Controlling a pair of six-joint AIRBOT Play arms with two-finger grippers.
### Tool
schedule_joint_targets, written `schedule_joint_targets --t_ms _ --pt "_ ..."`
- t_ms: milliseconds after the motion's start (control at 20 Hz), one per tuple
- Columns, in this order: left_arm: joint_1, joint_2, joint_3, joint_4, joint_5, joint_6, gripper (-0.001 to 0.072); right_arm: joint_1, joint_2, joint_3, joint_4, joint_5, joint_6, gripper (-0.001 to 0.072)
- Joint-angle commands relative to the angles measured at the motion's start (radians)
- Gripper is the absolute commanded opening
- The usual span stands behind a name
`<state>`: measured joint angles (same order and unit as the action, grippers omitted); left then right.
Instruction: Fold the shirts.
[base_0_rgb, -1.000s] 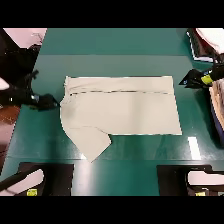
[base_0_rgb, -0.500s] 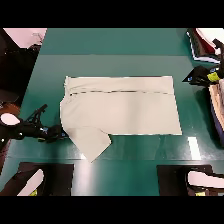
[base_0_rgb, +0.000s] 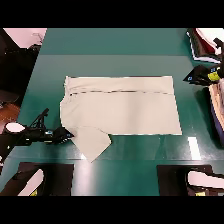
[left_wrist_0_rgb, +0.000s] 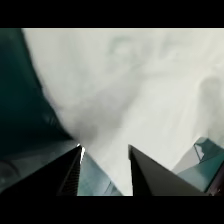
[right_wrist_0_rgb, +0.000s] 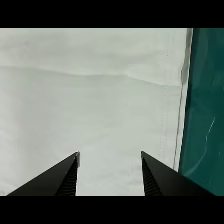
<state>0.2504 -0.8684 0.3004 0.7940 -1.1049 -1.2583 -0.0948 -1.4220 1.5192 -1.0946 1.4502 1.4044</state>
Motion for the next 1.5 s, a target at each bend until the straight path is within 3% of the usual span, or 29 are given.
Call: schedule_joint_targets --t_ms 0,50,150,200,250,450,750,950,1150,1450 --pt "0.000 0.000 -0.009 -0.033 0.078 0.029 0.0338 0.000 0.000 0.000 0.003 -0.003 0.001 0.0440" --pt "0.000 0.000 -0.009 -0.048 0.089 0.037 0.0238 0.000 0.000 0.000 0.003 -0.003 0.001 0.0440" --pt "0.000 0.000 -0.009 -0.066 0.097 0.048 0.0218 0.000 0.000 0.000 0.003 -0.002 0.001 0.0440" --pt "0.000 0.000 -0.009 -0.066 0.092 0.067 0.0050 0.000 0.000 0.000 0.003 0.003 0.000 0.0440" --pt "0.000 0.000 -0.009 -0.067 0.090 0.076 0.0027 0.000 0.000 0.000 0.002 0.017 0.000 0.0439" --pt "0.000 0.001 0.001 -0.071 0.021 0.094 0.0026 -0.019 0.029 -0.083 -0.006 0.091 0.000 0.0439" --pt "0.000 0.001 0.001 -0.073 -0.020 0.114 0.0026 -0.225 0.209 -0.603 -0.007 -0.014 -0.085 0.0440" --pt "0.000 0.001 0.001 -0.076 -0.015 0.114 0.0027 -0.423 0.227 -0.820 0.002 -0.042 -0.186 0.0485" --pt "0.000 0.001 0.001 -0.080 -0.011 0.114 0.0027 -0.478 0.182 -0.895 0.005 -0.047 -0.249 0.0468" --pt "0.000 0.001 0.001 -0.091 -0.010 0.114 0.0027 -0.396 0.177 -0.896 0.105 -0.169 -0.254 0.0442"
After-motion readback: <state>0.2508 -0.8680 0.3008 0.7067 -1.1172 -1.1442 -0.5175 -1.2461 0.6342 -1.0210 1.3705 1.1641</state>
